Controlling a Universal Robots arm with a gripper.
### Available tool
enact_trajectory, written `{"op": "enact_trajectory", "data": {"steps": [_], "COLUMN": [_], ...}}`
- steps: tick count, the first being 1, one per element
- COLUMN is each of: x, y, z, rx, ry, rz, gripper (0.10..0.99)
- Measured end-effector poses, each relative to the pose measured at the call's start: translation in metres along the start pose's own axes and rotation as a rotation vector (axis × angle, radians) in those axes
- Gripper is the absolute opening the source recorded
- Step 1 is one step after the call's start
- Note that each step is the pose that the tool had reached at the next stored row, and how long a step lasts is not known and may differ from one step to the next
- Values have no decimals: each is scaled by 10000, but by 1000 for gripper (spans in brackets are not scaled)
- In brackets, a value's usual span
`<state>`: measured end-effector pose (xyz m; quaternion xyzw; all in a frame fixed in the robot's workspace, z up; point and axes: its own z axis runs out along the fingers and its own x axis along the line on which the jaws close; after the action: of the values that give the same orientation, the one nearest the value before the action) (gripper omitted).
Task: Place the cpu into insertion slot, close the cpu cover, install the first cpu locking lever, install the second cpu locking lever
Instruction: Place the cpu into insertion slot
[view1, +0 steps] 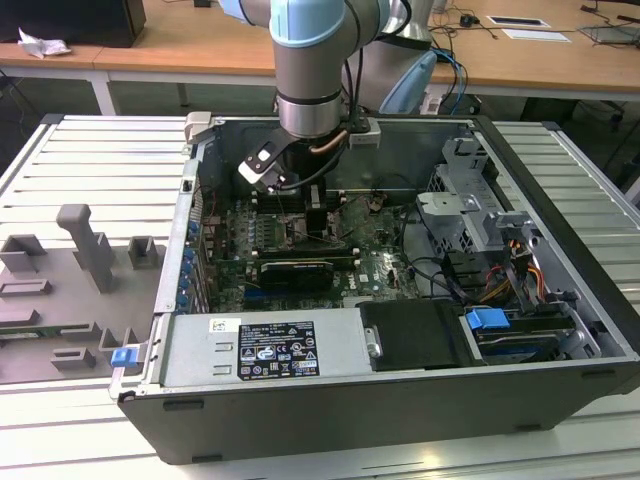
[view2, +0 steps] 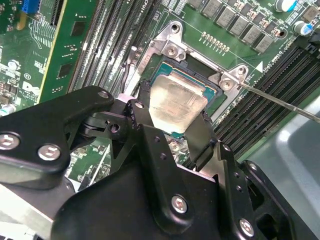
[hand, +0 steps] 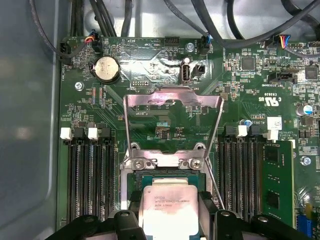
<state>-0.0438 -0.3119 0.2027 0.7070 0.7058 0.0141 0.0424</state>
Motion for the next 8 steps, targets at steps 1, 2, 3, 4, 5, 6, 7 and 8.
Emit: {"op": "enact_trajectory", "data": {"steps": [1, 2, 3, 4, 5, 6, 7, 8], "x": [0, 1, 2, 1, 1, 1, 1, 2], "y": [0, 0, 0, -2, -2, -2, -2, -2], "z": [1, 5, 11, 19, 21, 22, 23, 23], "rx": [0, -2, -3, 0, 1, 0, 0, 0], "ry": [0, 3, 2, -3, -6, -5, -5, -3], "rz": [0, 0, 0, 0, -1, -1, -1, 0], "gripper": [529, 529, 529, 529, 529, 529, 537, 537]}}
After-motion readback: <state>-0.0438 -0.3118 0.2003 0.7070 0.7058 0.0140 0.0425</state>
